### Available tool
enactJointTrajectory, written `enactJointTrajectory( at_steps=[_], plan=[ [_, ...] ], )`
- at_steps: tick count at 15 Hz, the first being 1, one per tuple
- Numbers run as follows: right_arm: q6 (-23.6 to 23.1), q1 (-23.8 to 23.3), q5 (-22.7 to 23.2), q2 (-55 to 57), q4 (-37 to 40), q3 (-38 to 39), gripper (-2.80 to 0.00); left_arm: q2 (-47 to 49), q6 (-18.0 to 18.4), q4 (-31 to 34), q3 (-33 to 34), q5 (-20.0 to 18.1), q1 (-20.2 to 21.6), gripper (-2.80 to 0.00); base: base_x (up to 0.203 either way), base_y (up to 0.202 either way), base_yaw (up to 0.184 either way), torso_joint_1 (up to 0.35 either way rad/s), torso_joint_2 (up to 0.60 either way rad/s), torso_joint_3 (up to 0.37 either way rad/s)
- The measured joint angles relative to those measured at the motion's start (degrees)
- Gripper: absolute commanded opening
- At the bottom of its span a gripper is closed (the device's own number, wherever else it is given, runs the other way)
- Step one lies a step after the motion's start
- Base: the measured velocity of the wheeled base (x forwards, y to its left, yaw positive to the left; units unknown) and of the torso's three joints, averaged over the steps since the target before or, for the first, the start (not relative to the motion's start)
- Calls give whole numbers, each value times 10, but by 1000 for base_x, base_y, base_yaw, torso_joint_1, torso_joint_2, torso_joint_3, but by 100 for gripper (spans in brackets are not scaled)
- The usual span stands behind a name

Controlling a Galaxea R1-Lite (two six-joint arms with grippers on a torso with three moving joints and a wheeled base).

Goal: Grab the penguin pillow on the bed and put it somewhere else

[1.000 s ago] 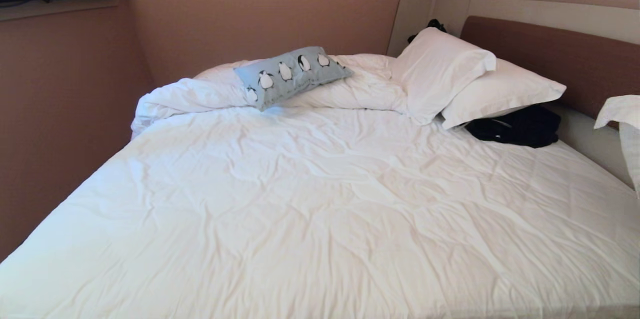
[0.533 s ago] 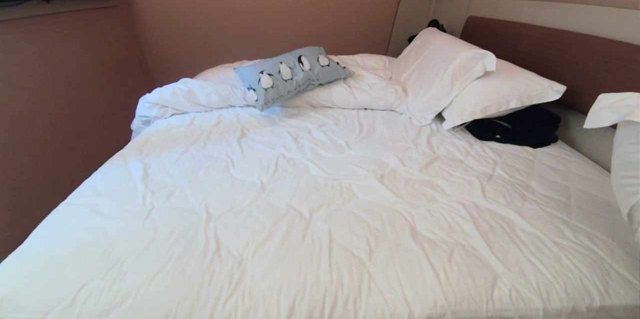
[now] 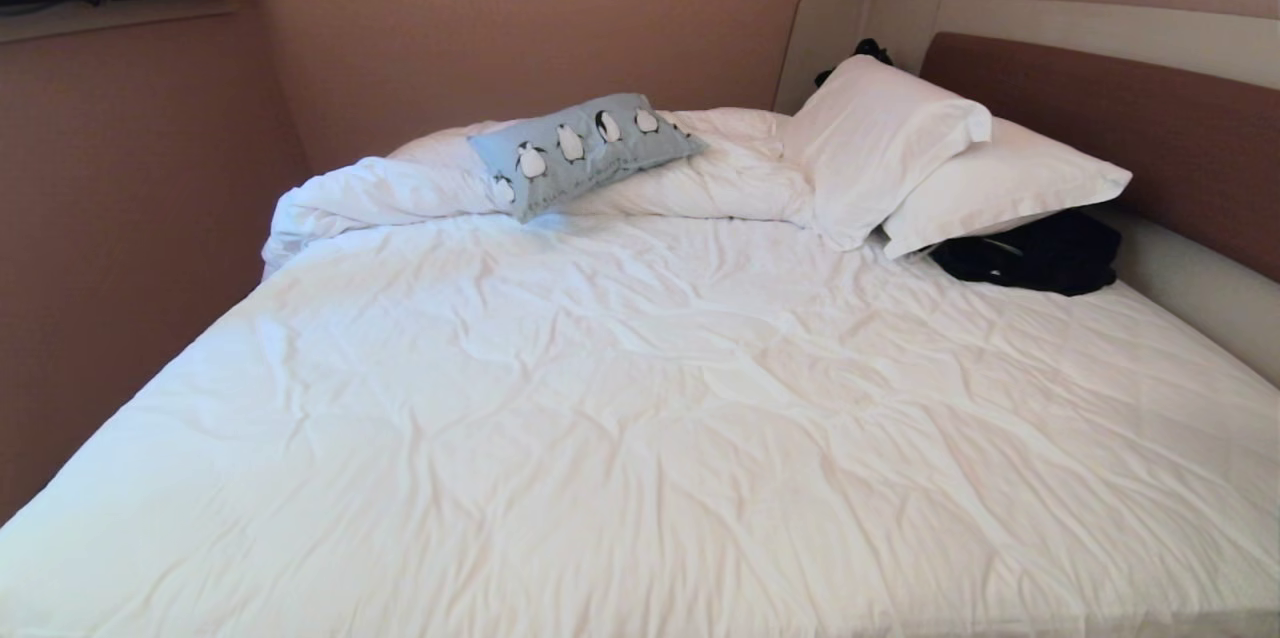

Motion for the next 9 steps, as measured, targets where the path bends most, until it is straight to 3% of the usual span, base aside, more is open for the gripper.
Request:
enactJointTrajectory(
  at_steps=[9],
  plan=[
    [-18,-125,112,65,-4,1,-280,0,0,0,0,0,0,-280,0,0,0,0,0,0]
  ],
)
